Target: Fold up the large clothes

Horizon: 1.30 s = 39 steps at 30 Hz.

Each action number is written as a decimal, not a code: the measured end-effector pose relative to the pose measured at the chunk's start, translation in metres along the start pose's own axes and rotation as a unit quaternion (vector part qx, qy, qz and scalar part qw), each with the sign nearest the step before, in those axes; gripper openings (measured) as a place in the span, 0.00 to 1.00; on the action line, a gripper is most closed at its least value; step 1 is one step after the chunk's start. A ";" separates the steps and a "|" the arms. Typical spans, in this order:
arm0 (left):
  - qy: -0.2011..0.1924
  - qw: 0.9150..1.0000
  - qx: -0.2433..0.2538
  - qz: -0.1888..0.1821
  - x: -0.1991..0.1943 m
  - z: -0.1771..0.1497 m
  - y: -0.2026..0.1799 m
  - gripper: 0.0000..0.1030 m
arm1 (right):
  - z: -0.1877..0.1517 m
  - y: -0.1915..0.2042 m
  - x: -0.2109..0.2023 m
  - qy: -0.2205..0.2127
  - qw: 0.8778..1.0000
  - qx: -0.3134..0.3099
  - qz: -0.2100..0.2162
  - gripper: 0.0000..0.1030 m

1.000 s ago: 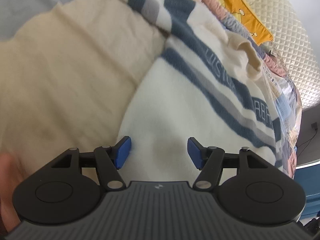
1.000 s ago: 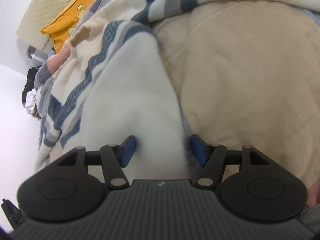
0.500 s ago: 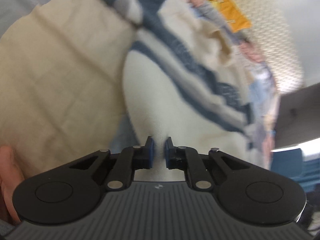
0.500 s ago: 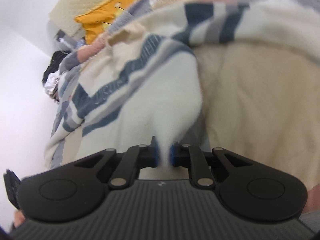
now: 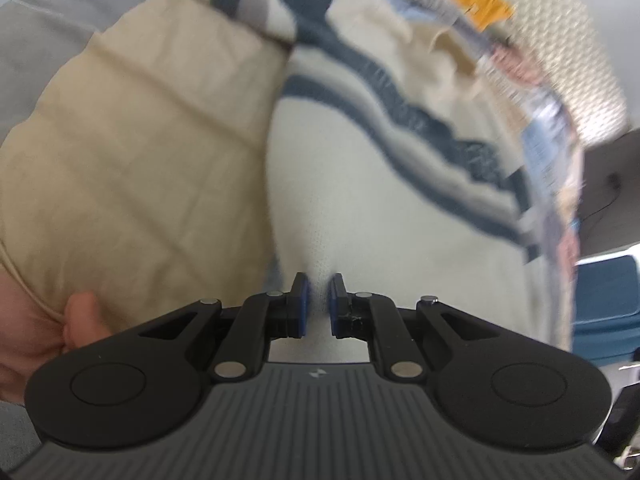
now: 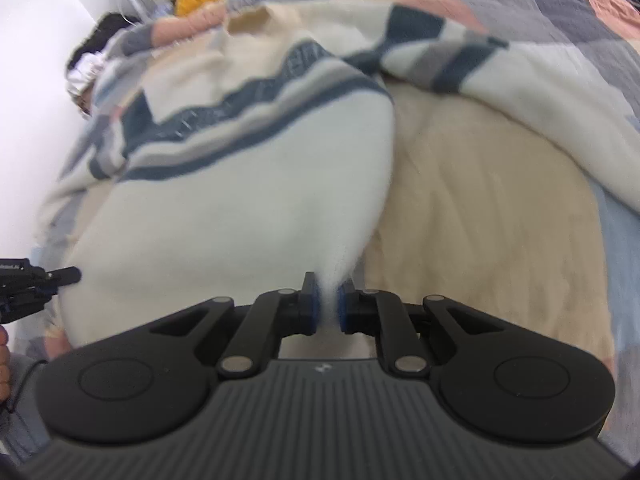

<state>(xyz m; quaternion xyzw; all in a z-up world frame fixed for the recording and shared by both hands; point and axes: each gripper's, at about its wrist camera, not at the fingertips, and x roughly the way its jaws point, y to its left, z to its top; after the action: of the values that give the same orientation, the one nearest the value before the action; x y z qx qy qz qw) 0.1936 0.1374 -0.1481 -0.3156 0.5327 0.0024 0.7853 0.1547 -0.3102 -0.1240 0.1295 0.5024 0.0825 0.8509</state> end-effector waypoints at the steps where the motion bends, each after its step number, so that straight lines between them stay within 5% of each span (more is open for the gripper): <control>1: 0.003 1.000 -0.004 0.007 0.003 -0.001 0.001 0.12 | -0.002 -0.001 0.002 0.004 1.000 0.001 -0.004 0.13; 8: -0.014 0.999 -0.017 -0.023 -0.017 -0.007 0.005 0.19 | -0.008 -0.003 -0.020 -0.040 0.999 0.008 0.002 0.20; 11: -0.034 0.999 0.005 -0.028 -0.028 -0.008 -0.008 0.30 | -0.009 -0.005 -0.036 -0.078 0.997 0.018 0.000 0.36; 17: -0.085 0.994 0.063 -0.025 -0.030 0.004 -0.046 0.31 | 0.011 0.019 -0.046 -0.139 0.989 -0.030 0.026 0.36; 27: -0.126 0.983 0.136 -0.006 0.028 0.036 -0.106 0.31 | 0.061 0.055 0.025 -0.169 0.984 -0.041 0.035 0.36; 39: -0.122 0.977 0.171 0.046 0.107 0.078 -0.095 0.31 | 0.077 0.061 0.102 -0.177 0.980 -0.093 0.006 0.36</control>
<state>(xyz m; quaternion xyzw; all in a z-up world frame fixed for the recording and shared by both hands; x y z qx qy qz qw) 0.3377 0.0644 -0.1731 -0.1489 0.4393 -0.0138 0.8858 0.2711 -0.2348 -0.1552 0.0651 0.3331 0.1102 0.9342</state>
